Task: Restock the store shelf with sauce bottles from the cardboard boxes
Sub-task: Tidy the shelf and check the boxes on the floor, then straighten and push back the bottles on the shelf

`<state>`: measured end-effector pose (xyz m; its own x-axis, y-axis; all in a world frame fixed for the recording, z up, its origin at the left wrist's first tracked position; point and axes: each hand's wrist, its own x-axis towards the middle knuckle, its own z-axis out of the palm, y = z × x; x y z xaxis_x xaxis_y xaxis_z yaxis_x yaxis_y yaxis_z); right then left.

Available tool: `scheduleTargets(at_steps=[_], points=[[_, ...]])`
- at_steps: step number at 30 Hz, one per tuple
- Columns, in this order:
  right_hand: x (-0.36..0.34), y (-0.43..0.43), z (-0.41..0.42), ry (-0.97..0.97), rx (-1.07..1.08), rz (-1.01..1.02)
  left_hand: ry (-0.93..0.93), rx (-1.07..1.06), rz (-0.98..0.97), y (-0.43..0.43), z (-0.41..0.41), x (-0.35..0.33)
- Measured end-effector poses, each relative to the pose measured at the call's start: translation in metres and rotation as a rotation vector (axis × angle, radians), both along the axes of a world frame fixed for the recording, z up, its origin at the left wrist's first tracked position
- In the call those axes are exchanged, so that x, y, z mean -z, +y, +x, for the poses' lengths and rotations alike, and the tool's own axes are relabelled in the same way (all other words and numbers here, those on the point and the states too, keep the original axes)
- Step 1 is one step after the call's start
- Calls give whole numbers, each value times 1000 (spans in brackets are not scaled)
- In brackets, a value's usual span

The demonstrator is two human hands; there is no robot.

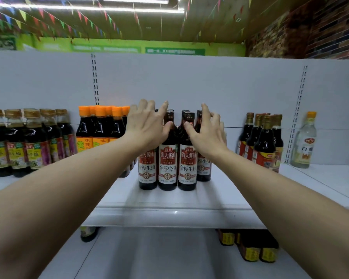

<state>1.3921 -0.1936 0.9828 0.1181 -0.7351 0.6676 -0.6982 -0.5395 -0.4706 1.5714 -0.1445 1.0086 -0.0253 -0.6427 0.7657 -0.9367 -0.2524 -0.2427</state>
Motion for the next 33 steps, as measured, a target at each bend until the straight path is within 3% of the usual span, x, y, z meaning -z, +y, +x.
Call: scheduleTargets(at_steps=[9,18,33], points=[[48,42,68,275,-117,-307,81,-179,133,81,40,36],[70,120,196,335,-349,-217,190,-331,215,194,153,82],[132,315,513,540,-742,-87,367,-750,336,434,422,169]])
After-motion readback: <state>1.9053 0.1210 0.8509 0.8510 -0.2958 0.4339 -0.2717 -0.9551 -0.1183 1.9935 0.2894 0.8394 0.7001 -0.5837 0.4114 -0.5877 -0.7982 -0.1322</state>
